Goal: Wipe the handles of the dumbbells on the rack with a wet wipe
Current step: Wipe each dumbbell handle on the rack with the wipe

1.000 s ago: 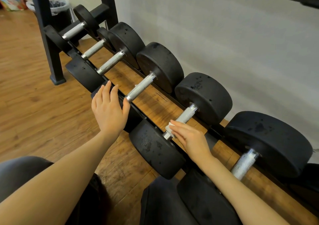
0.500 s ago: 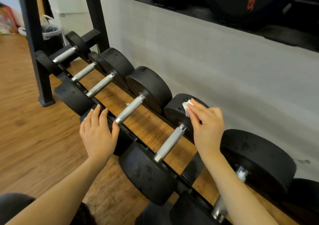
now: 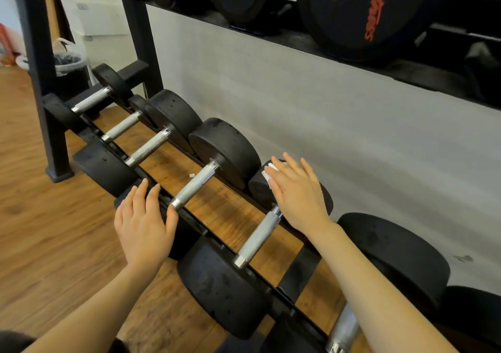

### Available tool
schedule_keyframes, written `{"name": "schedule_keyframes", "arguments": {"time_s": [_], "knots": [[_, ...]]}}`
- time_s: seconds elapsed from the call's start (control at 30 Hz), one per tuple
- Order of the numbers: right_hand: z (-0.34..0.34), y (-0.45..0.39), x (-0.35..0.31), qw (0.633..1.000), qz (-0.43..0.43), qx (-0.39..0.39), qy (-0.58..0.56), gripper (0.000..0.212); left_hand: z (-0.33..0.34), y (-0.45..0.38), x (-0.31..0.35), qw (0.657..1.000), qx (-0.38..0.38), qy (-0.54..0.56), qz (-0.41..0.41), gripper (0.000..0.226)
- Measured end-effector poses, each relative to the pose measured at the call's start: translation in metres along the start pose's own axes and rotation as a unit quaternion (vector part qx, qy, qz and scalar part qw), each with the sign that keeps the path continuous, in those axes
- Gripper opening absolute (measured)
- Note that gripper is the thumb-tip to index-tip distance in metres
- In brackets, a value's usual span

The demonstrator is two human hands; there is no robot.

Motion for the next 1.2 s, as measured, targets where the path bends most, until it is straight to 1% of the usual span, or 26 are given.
{"name": "schedule_keyframes", "arguments": {"time_s": [0.07, 0.13, 0.2, 0.3, 0.4, 0.47, 0.57, 0.63, 0.73, 0.9, 0.97, 1.1, 1.2], "knots": [[0.001, -0.001, 0.000, 1.000, -0.020, -0.011, 0.013, 0.037, 0.000, 0.000, 0.000, 1.000, -0.006, 0.000, 0.001, 0.048], [0.002, 0.004, 0.000, 0.999, -0.016, -0.007, 0.030, 0.039, -0.001, 0.000, 0.000, 1.000, -0.017, -0.002, -0.004, 0.050], [0.001, 0.015, -0.001, 0.999, 0.016, 0.014, 0.032, 0.041, -0.002, 0.000, 0.000, 1.000, -0.024, -0.004, -0.006, 0.051], [0.000, 0.036, -0.006, 0.995, 0.085, 0.051, 0.005, 0.046, -0.002, 0.000, 0.000, 1.000, -0.024, -0.005, -0.005, 0.051], [0.004, 0.053, -0.005, 0.987, 0.143, 0.071, -0.014, 0.048, 0.000, 0.000, 0.000, 1.000, -0.017, -0.005, -0.003, 0.051], [0.008, 0.061, -0.002, 0.983, 0.162, 0.086, -0.028, 0.042, 0.000, 0.000, -0.001, 1.000, -0.009, -0.003, 0.002, 0.049], [0.011, 0.062, 0.000, 0.979, 0.173, 0.092, -0.049, 0.048, 0.000, 0.001, -0.001, 1.000, -0.002, -0.001, 0.003, 0.057], [0.011, 0.056, -0.001, 0.980, 0.170, 0.086, -0.061, 0.050, 0.000, 0.001, -0.001, 1.000, -0.001, -0.002, 0.006, 0.057], [0.010, 0.042, 0.001, 0.986, 0.138, 0.076, -0.052, 0.049, 0.000, 0.001, 0.000, 1.000, -0.002, -0.007, 0.006, 0.057], [0.011, 0.036, 0.008, 0.992, 0.094, 0.070, -0.047, 0.046, 0.000, 0.001, 0.002, 1.000, -0.004, -0.001, 0.000, 0.047], [0.011, 0.041, 0.009, 0.990, 0.095, 0.080, -0.061, 0.044, -0.001, 0.000, 0.002, 1.000, -0.009, -0.001, -0.003, 0.049], [0.009, 0.059, 0.008, 0.985, 0.109, 0.098, -0.092, 0.047, -0.001, 0.001, 0.001, 1.000, -0.011, -0.003, -0.002, 0.049], [0.002, 0.068, -0.002, 0.983, 0.086, 0.121, -0.110, 0.045, 0.000, 0.000, 0.001, 1.000, -0.005, -0.005, 0.001, 0.051]]}}
Point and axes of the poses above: each hand's wrist, its own y-axis away from the middle knuckle, its own z-axis out of the palm, x = y × z, the point moved 3 cm from there along -y, towards the middle knuckle, and after that the axes turned 11 degrees about y, right-handed, at the moved point
